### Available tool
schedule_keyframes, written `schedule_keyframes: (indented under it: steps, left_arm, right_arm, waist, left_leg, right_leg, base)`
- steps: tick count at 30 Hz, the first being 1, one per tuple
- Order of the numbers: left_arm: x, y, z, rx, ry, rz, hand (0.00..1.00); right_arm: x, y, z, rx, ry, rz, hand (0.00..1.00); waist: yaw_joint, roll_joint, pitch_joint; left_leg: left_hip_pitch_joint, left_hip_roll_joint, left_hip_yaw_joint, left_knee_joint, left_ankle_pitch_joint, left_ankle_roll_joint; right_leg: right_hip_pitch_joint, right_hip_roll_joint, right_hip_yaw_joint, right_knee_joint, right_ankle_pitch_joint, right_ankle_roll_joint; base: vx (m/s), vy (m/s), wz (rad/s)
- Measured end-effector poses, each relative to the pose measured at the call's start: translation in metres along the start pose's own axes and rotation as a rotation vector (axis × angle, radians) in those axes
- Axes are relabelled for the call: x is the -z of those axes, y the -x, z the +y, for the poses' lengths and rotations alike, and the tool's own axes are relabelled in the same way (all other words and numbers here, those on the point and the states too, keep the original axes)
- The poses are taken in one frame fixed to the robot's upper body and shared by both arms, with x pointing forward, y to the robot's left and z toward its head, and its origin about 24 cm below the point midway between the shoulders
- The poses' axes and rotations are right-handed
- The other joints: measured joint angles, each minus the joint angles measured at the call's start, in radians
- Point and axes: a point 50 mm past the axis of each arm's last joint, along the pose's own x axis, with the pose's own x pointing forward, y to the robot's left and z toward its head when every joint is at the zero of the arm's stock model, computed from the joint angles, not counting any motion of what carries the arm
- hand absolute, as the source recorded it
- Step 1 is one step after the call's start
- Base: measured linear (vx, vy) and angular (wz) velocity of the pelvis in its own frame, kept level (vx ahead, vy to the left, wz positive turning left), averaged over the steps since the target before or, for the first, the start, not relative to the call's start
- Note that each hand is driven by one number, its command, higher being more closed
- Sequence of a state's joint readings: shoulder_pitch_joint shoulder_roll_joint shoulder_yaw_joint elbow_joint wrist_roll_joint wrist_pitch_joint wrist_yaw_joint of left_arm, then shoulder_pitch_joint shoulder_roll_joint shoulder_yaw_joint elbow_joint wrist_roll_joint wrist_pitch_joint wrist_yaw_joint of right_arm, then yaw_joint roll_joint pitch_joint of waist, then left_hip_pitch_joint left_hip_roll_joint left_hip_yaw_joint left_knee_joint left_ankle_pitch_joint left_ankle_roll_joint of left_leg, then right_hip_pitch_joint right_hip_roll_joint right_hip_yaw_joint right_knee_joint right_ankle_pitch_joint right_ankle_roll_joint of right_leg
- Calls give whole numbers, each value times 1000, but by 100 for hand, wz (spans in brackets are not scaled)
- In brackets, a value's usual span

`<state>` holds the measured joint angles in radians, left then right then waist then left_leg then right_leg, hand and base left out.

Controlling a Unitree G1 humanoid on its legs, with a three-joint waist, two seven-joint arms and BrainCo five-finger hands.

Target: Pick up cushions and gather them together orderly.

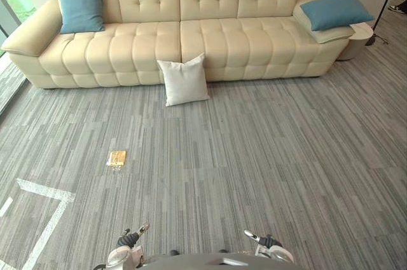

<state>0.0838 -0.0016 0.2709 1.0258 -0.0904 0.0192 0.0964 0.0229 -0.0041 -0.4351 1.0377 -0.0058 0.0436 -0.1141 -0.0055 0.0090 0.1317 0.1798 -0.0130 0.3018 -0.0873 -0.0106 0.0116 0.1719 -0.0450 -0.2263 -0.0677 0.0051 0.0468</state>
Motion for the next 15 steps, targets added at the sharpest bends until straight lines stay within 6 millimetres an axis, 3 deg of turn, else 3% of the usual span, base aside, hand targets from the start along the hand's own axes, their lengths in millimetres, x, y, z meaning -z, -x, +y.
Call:
schedule_keyframes:
  steps: [15]
  left_arm:
    - [-6, -2, -3, 4, -38, -13, 0]
  right_arm:
    - [-3, -1, 1, -5, 9, -6, 0]
  waist:
    - [15, -1, 7]
  left_leg:
    - [-45, -1, -1, 0, -3, 0]
  right_leg:
    - [-43, -2, -4, 5, -3, 3]
  base:
    - [-12, -11, 0]
